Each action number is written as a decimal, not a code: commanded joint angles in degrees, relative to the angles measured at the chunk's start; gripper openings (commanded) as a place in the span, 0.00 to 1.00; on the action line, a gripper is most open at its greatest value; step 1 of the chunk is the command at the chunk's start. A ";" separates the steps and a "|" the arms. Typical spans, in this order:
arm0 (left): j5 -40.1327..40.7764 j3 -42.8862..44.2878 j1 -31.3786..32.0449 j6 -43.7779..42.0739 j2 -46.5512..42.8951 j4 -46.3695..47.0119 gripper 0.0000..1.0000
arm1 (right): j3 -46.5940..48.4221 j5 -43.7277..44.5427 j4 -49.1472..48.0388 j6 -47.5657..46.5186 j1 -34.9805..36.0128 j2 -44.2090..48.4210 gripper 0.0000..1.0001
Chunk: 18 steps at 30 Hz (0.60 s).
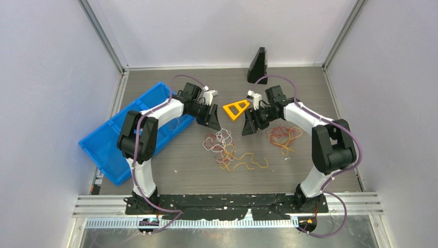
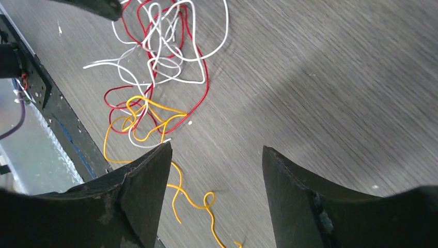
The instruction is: Untangle the cables
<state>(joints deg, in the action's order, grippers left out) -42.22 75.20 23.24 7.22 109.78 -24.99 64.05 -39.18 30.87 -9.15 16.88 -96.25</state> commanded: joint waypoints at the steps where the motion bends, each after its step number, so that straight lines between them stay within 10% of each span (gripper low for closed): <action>1: -1.71 1.41 0.37 1.09 0.34 -0.37 0.45 | 2.82 -1.74 -2.40 3.84 1.04 -4.36 0.70; 18: -2.95 2.97 2.33 -2.14 5.48 -0.89 0.24 | 2.45 -0.61 -3.76 4.17 1.31 -5.81 0.69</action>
<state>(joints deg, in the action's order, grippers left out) -42.76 75.77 25.26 6.63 115.35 -26.13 64.62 -39.70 28.42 -5.17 17.89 -103.15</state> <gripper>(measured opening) 0.325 0.694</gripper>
